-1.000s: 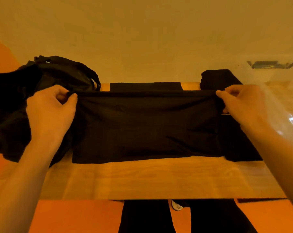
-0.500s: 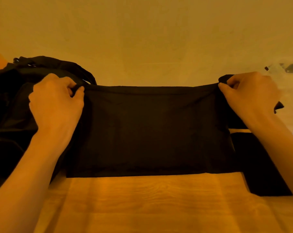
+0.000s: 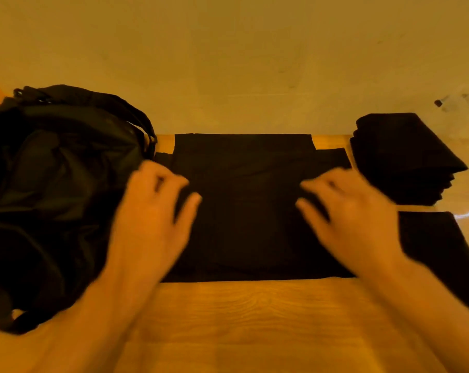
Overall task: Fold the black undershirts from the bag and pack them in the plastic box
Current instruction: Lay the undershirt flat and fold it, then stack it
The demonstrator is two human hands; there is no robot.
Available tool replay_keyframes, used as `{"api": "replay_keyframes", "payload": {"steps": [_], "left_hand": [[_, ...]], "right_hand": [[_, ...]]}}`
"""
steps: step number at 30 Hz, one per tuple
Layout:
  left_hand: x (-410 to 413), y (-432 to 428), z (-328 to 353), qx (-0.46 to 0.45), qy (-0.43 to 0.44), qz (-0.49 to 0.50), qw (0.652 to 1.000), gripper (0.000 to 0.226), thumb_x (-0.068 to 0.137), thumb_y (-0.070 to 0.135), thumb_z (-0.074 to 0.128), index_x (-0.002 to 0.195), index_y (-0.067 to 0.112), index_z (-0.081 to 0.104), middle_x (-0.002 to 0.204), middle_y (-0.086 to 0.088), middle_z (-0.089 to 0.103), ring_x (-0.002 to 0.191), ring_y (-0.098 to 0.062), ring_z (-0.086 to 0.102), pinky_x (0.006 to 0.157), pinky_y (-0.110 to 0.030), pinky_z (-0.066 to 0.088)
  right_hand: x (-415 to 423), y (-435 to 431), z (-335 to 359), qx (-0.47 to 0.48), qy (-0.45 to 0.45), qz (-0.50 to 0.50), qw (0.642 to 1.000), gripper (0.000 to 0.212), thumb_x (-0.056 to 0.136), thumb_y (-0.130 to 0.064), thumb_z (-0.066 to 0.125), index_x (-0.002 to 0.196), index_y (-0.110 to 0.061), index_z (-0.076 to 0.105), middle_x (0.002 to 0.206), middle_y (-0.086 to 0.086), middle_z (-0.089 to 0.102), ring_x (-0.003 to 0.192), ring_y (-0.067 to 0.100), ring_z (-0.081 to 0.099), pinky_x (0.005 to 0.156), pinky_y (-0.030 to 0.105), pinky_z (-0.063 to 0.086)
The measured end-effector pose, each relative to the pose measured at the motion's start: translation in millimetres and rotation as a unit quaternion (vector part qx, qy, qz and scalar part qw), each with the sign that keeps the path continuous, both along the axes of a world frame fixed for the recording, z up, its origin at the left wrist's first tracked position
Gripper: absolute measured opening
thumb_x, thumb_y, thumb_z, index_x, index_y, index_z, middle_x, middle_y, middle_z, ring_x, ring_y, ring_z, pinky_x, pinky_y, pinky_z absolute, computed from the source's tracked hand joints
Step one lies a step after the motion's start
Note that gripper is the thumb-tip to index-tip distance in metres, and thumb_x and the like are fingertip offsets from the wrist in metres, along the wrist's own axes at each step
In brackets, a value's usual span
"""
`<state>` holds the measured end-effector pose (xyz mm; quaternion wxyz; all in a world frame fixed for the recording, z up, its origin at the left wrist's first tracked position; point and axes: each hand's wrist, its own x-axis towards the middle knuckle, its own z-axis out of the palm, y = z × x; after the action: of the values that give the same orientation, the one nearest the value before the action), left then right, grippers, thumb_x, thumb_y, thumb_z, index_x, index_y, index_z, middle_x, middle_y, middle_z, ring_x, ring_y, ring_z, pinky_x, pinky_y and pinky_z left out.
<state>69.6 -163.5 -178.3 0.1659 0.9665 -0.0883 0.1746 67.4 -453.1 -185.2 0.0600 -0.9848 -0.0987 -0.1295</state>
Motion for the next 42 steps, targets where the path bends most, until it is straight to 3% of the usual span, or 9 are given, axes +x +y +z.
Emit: {"api": "replay_keyframes", "payload": {"steps": [3,6,19,27,30,32,36,39,42], "left_hand": [[-20,-8,-39,0.131,0.129,-0.056,0.981,0.067,0.101,0.063,0.025,0.158,0.027,0.031,0.168,-0.011,0.014,0.154,-0.034,0.016,0.12,-0.048,0.025],[-32,-3,-54,0.197,0.176,-0.016,0.964,0.079,0.093,0.076,-0.007,0.16,0.035,-0.002,0.169,-0.007,-0.011,0.155,-0.028,-0.014,0.125,-0.049,0.002],[-130,3,-54,0.188,0.198,-0.022,0.962,0.081,0.085,0.085,-0.012,0.156,0.048,-0.011,0.168,-0.004,-0.016,0.154,-0.031,-0.018,0.126,-0.052,0.002],[-184,6,-56,0.158,0.226,-0.015,0.961,0.077,0.087,0.086,-0.005,0.156,0.051,-0.009,0.169,0.001,-0.016,0.153,-0.027,-0.022,0.126,-0.052,0.0],[-188,5,-39,0.122,0.245,-0.025,0.961,0.085,0.075,0.09,-0.019,0.152,0.056,-0.012,0.165,0.008,-0.027,0.151,-0.02,-0.03,0.126,-0.045,-0.007],[-177,9,-20,0.04,0.239,-0.017,0.97,0.09,0.076,0.091,-0.01,0.155,0.053,0.009,0.169,0.01,-0.01,0.156,-0.018,-0.009,0.127,-0.043,0.007],[-113,36,1,0.017,0.106,0.01,0.994,0.056,0.1,0.055,0.037,0.147,0.027,0.05,0.156,-0.001,0.04,0.14,-0.027,0.038,0.114,-0.05,0.036],[-54,60,7,0.078,0.129,-0.01,0.989,0.048,0.102,0.015,0.052,0.15,0.021,0.047,0.151,-0.005,0.047,0.133,-0.034,0.044,0.108,-0.051,0.038],[-19,70,11,0.142,0.204,-0.071,0.966,0.06,0.098,0.006,0.06,0.152,0.025,0.042,0.142,-0.002,0.053,0.128,-0.03,0.048,0.106,-0.047,0.041]], "right_hand": [[-30,9,-30,-0.049,0.157,0.022,0.986,0.07,0.098,-0.07,0.016,0.157,-0.033,0.026,0.165,0.007,0.023,0.153,0.027,0.018,0.121,0.039,0.018],[-40,7,-42,-0.069,0.194,-0.025,0.978,0.08,0.086,-0.077,-0.019,0.156,-0.04,-0.01,0.166,0.003,-0.014,0.153,0.022,-0.018,0.125,0.043,-0.004],[-135,6,-40,-0.065,0.21,-0.04,0.975,0.091,0.069,-0.086,-0.031,0.151,-0.047,-0.025,0.165,-0.001,-0.025,0.151,0.021,-0.026,0.125,0.049,-0.006],[-184,7,-46,-0.039,0.222,-0.048,0.973,0.082,0.091,-0.084,0.008,0.159,-0.039,0.015,0.167,0.005,0.016,0.155,0.027,0.009,0.121,0.056,0.02],[-191,8,-36,-0.034,0.222,-0.024,0.974,0.086,0.081,-0.089,-0.009,0.156,-0.047,-0.002,0.169,0.003,-0.002,0.154,0.024,-0.009,0.124,0.05,0.004],[-181,5,-11,-0.013,0.26,-0.011,0.965,0.085,0.077,-0.086,-0.016,0.154,-0.05,-0.009,0.169,0.001,-0.005,0.155,0.02,-0.012,0.124,0.04,-0.005],[-114,-18,28,0.014,0.13,-0.032,0.991,0.06,0.098,-0.059,0.03,0.152,-0.033,0.035,0.14,-0.001,0.053,0.13,0.02,0.049,0.111,0.04,0.037],[-49,-40,32,-0.078,0.134,-0.05,0.987,0.041,0.101,-0.032,0.054,0.141,-0.027,0.051,0.133,0.004,0.06,0.123,0.024,0.053,0.106,0.045,0.041],[-13,-48,30,-0.163,0.203,-0.032,0.965,0.041,0.097,-0.03,0.063,0.137,-0.032,0.054,0.133,0.001,0.06,0.127,0.023,0.051,0.109,0.043,0.037]]}}
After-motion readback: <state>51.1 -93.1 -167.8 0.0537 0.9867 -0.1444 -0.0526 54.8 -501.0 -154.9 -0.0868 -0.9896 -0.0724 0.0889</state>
